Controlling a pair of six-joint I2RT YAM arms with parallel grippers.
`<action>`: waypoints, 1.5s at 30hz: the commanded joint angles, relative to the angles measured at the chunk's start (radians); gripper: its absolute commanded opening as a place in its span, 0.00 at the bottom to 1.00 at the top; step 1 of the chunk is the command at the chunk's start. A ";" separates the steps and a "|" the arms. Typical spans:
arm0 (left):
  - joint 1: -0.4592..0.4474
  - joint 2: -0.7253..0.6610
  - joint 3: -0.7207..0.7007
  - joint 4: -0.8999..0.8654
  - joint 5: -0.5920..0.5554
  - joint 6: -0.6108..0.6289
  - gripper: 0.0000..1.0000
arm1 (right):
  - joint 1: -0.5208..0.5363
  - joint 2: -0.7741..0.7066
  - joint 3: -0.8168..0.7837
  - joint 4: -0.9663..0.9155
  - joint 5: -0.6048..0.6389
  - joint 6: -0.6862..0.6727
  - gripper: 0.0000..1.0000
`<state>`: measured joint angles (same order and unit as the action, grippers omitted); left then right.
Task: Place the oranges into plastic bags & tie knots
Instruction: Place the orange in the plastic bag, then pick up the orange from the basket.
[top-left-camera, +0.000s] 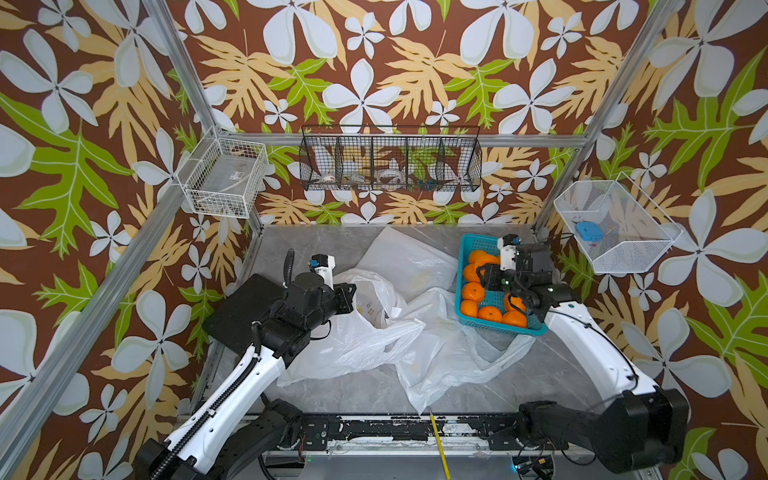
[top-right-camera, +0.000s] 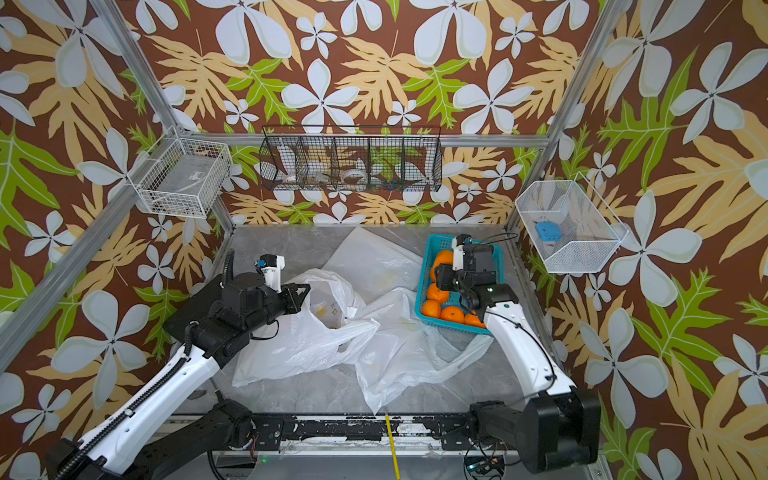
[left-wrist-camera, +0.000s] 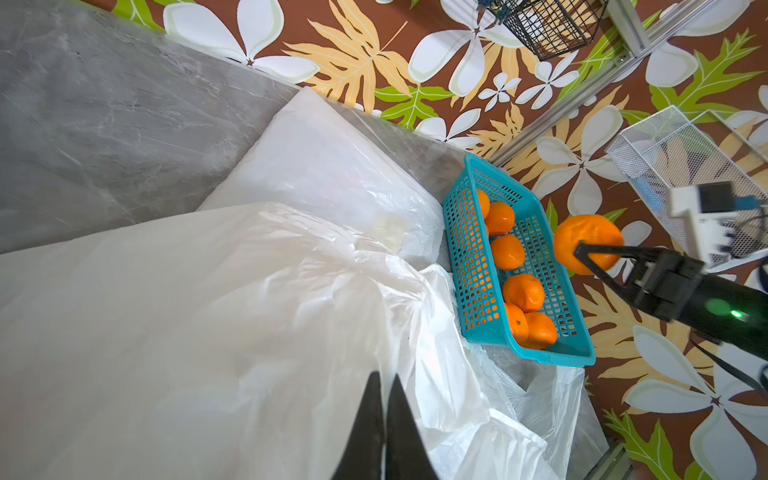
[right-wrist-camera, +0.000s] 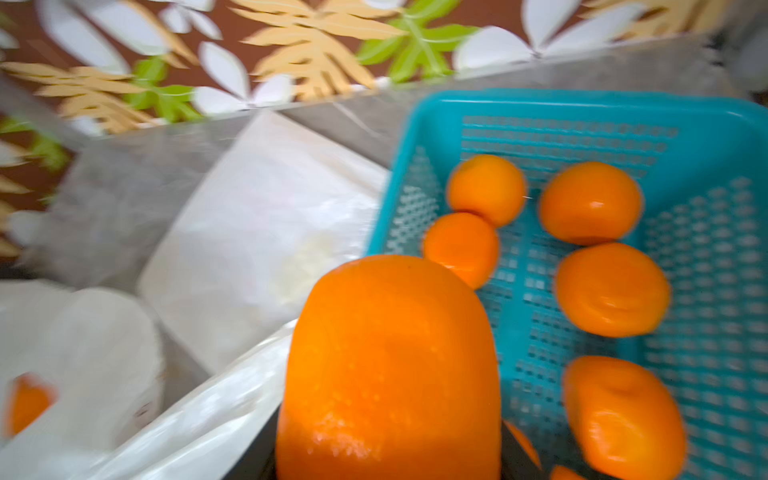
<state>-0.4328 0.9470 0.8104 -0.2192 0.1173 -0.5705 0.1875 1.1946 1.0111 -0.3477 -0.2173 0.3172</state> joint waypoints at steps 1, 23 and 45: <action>0.001 0.004 -0.004 0.040 0.017 0.006 0.00 | 0.160 -0.060 -0.014 0.039 -0.109 0.103 0.52; 0.001 -0.017 -0.017 0.038 0.019 0.003 0.00 | 0.672 0.587 0.220 0.460 -0.197 0.245 0.54; 0.002 0.002 -0.017 0.052 0.008 0.002 0.00 | 0.430 -0.018 -0.008 -0.004 0.173 0.036 0.94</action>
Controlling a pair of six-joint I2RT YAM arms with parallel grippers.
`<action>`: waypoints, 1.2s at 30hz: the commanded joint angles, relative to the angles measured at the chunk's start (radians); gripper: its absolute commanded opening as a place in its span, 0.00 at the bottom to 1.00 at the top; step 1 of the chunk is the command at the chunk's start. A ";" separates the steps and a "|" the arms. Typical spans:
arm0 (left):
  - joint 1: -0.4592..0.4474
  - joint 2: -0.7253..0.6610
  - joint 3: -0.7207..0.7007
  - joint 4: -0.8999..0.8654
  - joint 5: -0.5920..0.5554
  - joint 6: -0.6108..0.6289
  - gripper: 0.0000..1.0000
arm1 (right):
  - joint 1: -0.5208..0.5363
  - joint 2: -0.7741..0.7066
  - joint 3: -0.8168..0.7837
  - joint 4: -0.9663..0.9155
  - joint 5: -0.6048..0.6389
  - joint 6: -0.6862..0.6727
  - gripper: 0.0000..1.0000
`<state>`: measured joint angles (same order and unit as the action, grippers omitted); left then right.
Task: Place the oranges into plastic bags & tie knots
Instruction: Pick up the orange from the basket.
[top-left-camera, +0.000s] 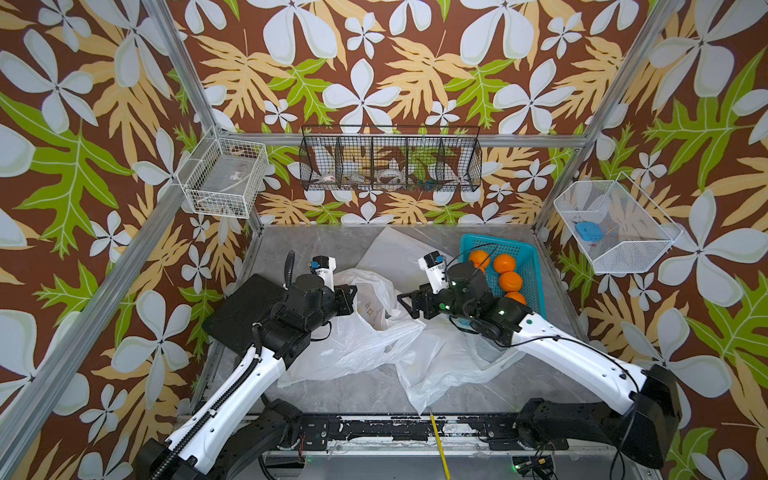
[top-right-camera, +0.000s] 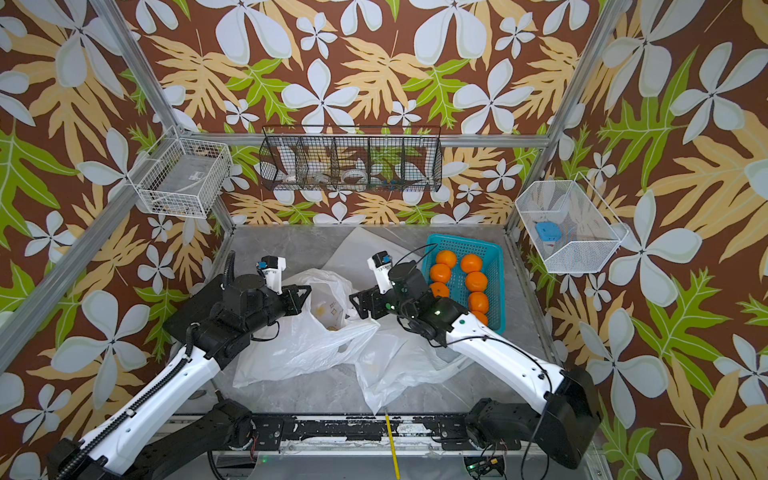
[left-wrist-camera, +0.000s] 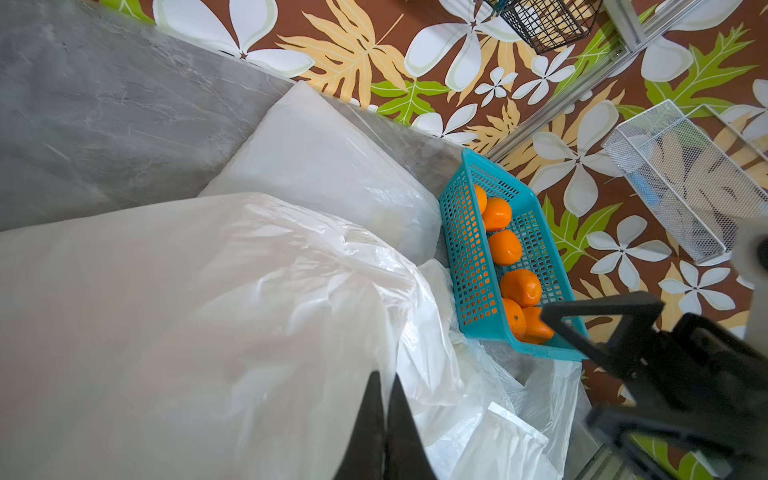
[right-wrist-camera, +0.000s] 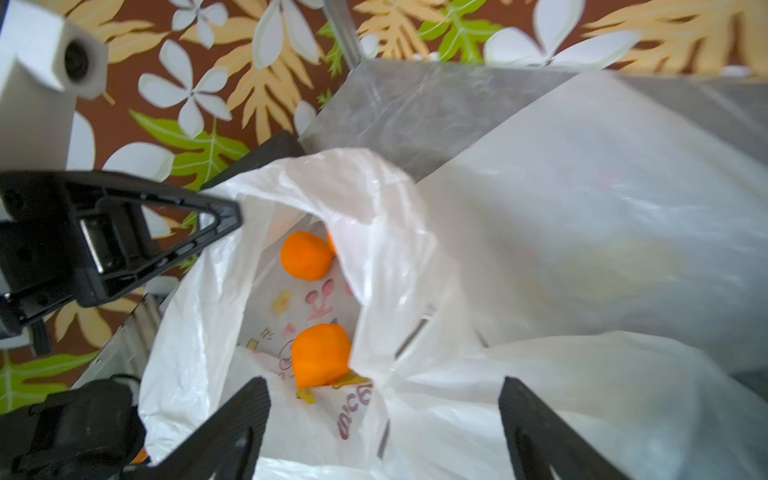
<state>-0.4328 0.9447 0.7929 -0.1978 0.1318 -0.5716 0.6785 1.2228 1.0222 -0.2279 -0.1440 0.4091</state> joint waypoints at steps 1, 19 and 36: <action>0.002 0.006 0.000 0.031 -0.005 0.002 0.00 | -0.116 -0.058 -0.025 -0.150 0.098 -0.073 0.95; 0.002 0.002 -0.001 0.025 0.000 0.002 0.00 | -0.562 0.352 0.013 -0.186 0.042 -0.216 0.94; 0.002 0.004 0.006 0.012 -0.002 0.000 0.00 | -0.567 0.496 0.054 -0.099 -0.022 -0.191 0.63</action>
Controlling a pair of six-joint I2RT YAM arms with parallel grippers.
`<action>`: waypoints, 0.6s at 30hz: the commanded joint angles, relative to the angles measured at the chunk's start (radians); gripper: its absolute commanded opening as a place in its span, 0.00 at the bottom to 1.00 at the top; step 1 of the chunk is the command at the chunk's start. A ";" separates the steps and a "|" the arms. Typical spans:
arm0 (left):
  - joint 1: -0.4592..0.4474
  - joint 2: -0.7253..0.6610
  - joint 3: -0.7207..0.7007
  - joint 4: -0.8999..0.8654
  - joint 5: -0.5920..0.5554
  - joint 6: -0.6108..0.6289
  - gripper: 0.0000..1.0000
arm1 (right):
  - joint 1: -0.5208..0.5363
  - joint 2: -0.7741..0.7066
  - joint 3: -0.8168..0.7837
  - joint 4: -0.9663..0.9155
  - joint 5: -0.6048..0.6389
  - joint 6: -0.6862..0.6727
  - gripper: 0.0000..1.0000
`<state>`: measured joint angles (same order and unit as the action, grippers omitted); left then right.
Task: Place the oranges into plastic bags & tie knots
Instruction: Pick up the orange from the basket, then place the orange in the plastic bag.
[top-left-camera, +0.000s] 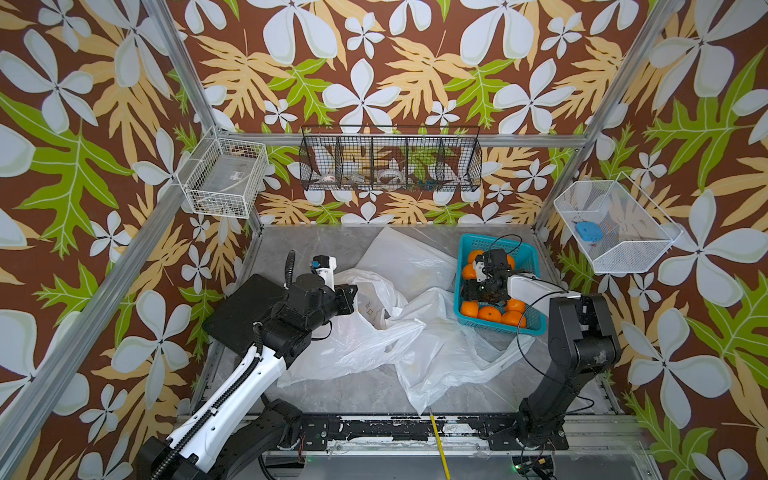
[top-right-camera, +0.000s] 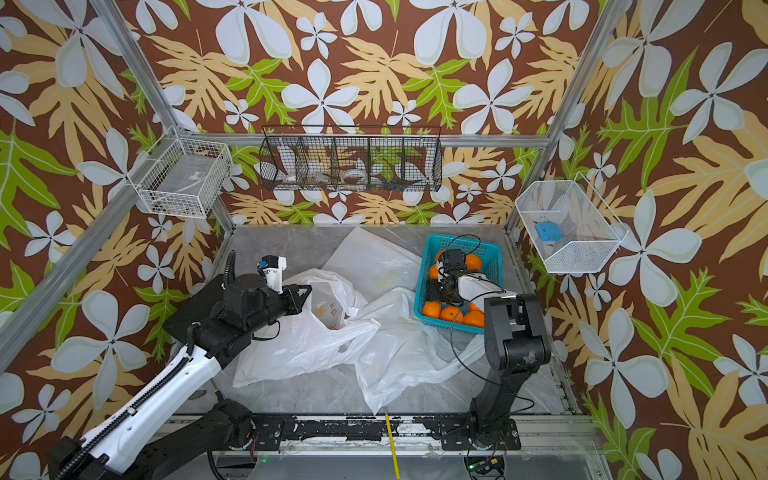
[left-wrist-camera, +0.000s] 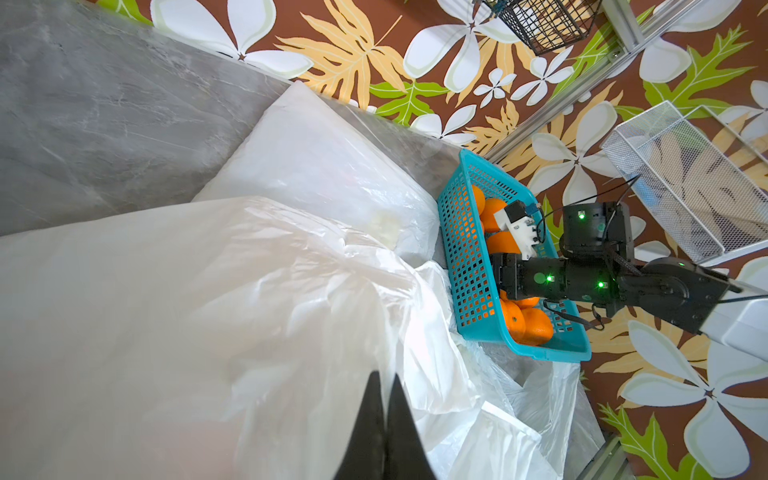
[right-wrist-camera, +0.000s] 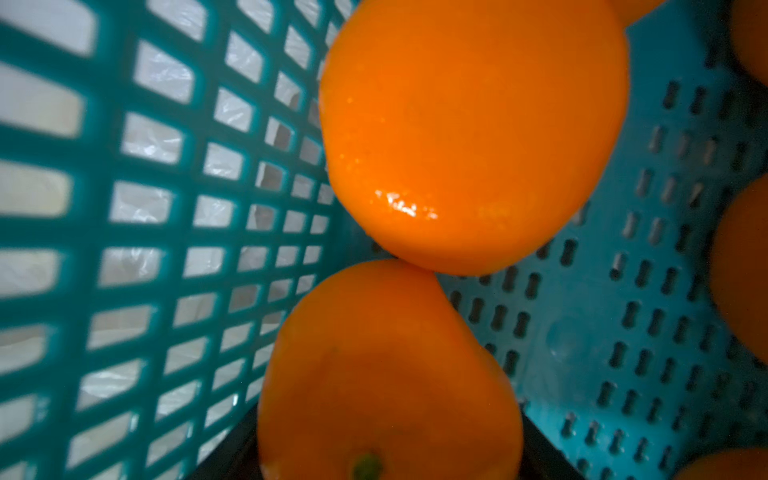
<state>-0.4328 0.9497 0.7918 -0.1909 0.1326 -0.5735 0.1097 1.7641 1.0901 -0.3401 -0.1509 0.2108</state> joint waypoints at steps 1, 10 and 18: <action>0.001 0.000 0.007 0.005 -0.004 0.002 0.00 | 0.002 -0.082 -0.028 0.011 -0.012 0.003 0.61; 0.002 0.010 0.008 0.014 0.001 0.007 0.00 | 0.072 -0.441 -0.090 -0.074 -0.129 0.029 0.58; 0.002 0.005 0.000 0.016 0.002 0.003 0.00 | 0.454 -0.565 -0.086 0.043 -0.212 0.209 0.58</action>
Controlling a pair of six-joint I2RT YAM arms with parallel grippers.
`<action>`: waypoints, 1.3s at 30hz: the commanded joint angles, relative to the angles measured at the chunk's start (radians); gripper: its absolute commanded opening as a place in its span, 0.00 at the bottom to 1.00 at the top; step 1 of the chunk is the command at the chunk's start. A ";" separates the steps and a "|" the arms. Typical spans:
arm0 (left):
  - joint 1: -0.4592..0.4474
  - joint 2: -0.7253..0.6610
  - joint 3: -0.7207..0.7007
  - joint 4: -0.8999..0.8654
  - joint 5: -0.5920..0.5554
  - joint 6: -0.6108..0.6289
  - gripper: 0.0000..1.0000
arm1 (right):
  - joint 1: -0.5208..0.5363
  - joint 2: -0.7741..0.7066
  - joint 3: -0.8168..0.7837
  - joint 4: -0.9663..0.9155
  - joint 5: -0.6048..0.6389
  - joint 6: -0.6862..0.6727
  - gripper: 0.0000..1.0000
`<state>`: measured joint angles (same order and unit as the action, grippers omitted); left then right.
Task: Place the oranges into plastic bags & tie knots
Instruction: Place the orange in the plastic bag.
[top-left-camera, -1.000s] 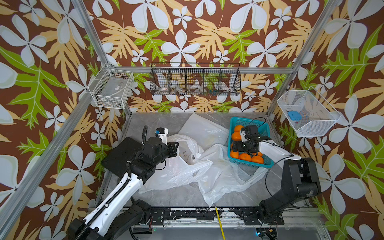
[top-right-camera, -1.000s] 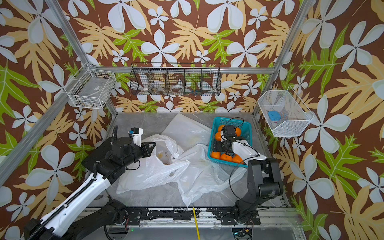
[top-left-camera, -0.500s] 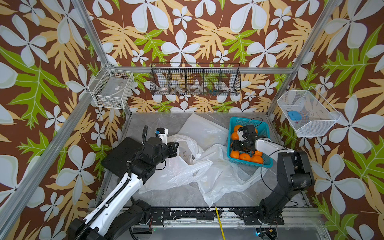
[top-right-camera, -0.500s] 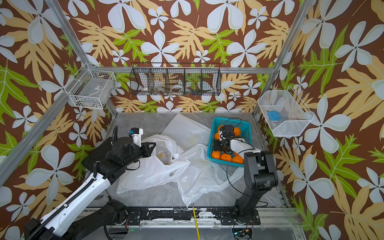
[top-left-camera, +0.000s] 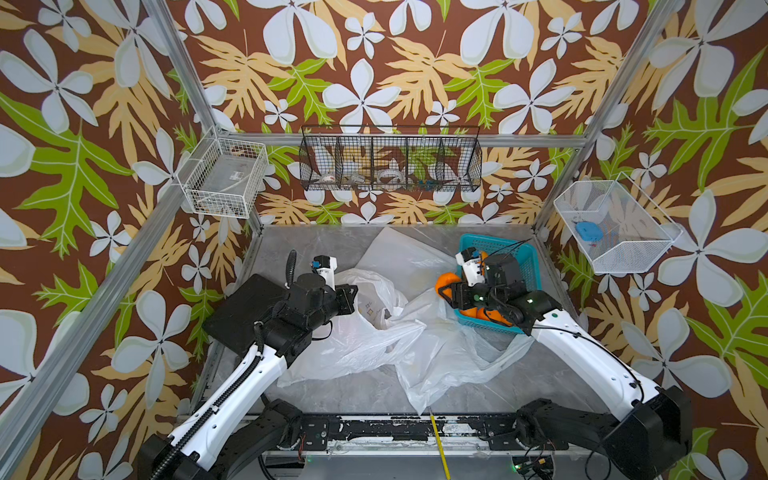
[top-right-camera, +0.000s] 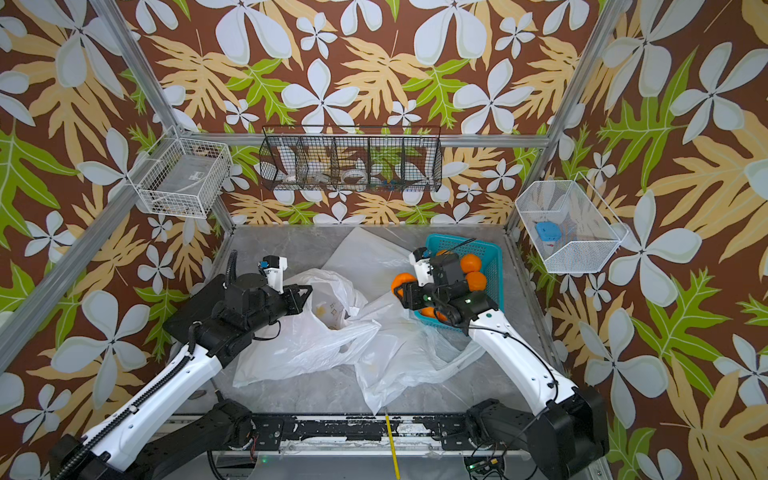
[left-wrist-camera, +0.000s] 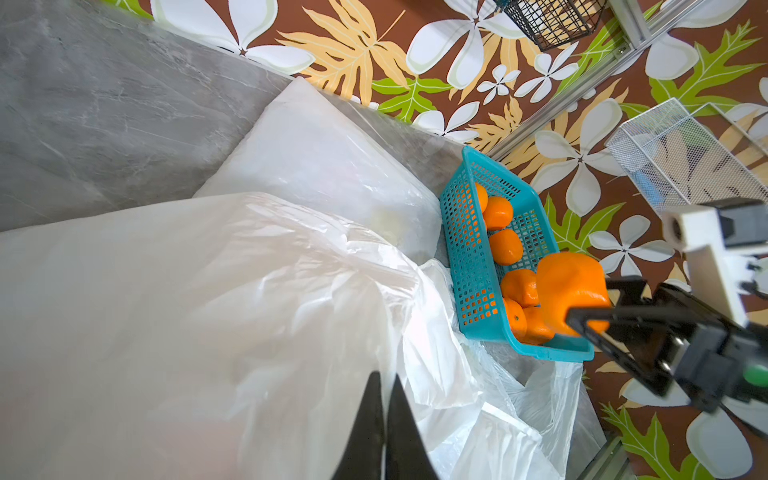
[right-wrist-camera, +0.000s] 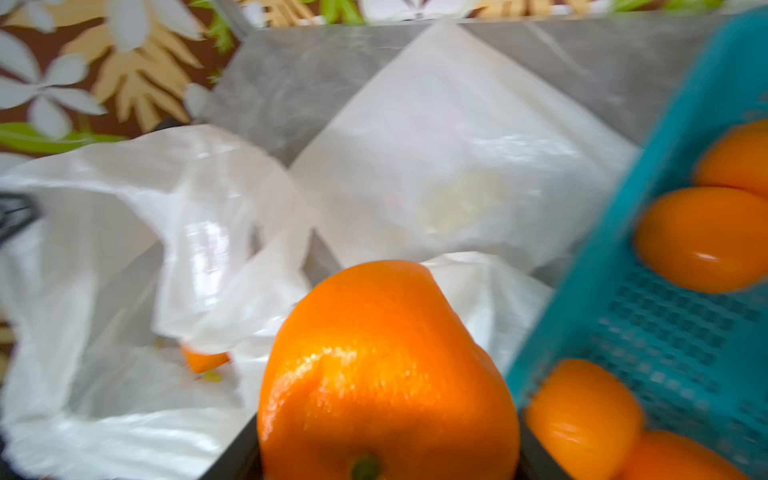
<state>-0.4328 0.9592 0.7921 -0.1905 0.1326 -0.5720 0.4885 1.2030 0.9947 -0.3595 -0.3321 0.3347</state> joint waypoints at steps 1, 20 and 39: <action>0.002 -0.006 -0.003 0.016 0.003 0.000 0.00 | 0.124 0.009 0.018 0.082 -0.019 0.099 0.58; 0.001 -0.036 -0.030 0.020 0.013 -0.001 0.00 | 0.410 0.609 0.326 0.334 -0.131 0.201 0.70; 0.001 -0.024 -0.051 0.060 0.011 0.002 0.00 | 0.227 0.089 0.071 0.046 0.101 0.064 0.85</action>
<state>-0.4328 0.9298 0.7399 -0.1642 0.1394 -0.5739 0.7509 1.3136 1.1007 -0.2573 -0.2668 0.4141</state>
